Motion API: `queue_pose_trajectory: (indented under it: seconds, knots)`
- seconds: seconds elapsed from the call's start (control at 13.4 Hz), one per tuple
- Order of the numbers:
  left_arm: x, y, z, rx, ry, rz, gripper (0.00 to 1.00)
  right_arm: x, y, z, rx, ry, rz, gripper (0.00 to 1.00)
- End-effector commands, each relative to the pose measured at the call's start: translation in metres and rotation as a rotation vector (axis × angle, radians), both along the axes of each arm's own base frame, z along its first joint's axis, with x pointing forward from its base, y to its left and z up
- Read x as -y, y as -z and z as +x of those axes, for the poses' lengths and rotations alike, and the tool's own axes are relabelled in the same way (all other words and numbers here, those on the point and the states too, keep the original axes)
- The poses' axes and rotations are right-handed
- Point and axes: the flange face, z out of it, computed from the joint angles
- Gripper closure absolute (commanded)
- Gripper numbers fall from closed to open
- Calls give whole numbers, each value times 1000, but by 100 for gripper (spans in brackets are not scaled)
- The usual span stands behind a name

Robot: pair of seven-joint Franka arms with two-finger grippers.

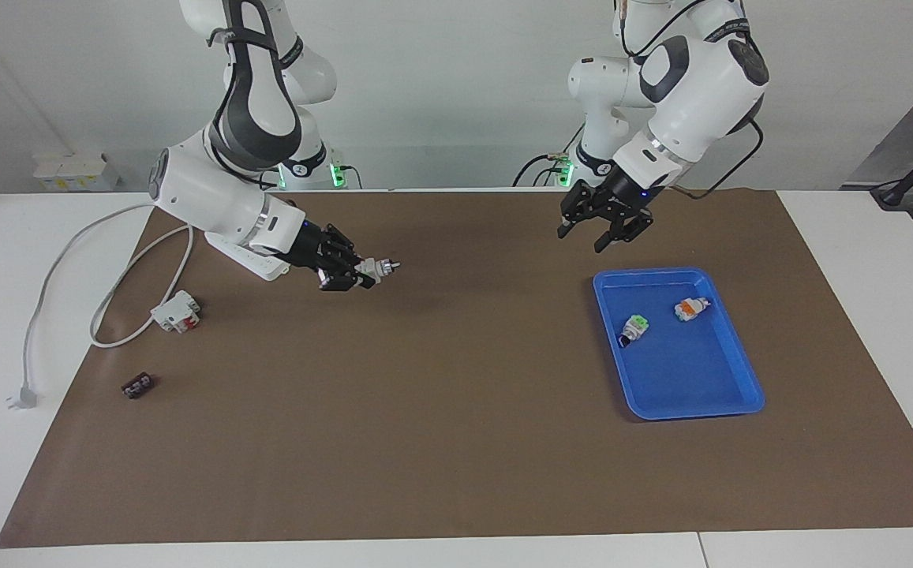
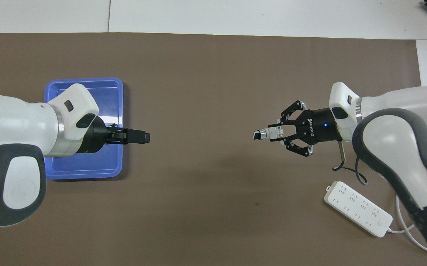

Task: Turn and place switch with both arms
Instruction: 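Lift the switch with the right gripper while the left gripper approaches, then close the left gripper on the switch held by the right gripper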

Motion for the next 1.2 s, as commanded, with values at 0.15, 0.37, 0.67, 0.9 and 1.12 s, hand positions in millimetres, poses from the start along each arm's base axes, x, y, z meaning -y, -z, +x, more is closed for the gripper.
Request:
queue_pose_trajectory:
  seconds: [0.15, 0.37, 0.67, 0.9, 1.12]
  knots:
    - [29, 2, -23, -22, -47, -184, 34, -27, -10, -24, -52, 51, 123, 100]
    - [55, -5, -31, -28, -54, -315, 44, -52, -4, -39, -73, 87, 166, 100]
    - [97, -3, -51, 46, -23, -313, 53, -62, -8, -40, -85, 127, 239, 100]
    - [98, -2, -52, 92, 1, -309, 60, -67, -9, -41, -87, 130, 255, 100]
    - [112, -5, -54, 136, -36, -342, 60, -67, -9, -41, -81, 130, 254, 100]
